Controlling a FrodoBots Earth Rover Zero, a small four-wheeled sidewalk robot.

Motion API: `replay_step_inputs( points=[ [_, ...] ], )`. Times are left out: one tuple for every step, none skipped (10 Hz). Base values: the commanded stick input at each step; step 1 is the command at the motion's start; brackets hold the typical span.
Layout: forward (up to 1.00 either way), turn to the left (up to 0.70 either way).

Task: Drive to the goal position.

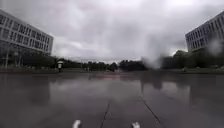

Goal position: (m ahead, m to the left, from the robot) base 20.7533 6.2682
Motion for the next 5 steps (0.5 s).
replay_step_inputs(
  points=[
    [0.70, 0.00],
    [0.70, 0.00],
    [0.70, 0.00],
    [0.70, 0.00],
    [0.70, 0.00]
  ],
)
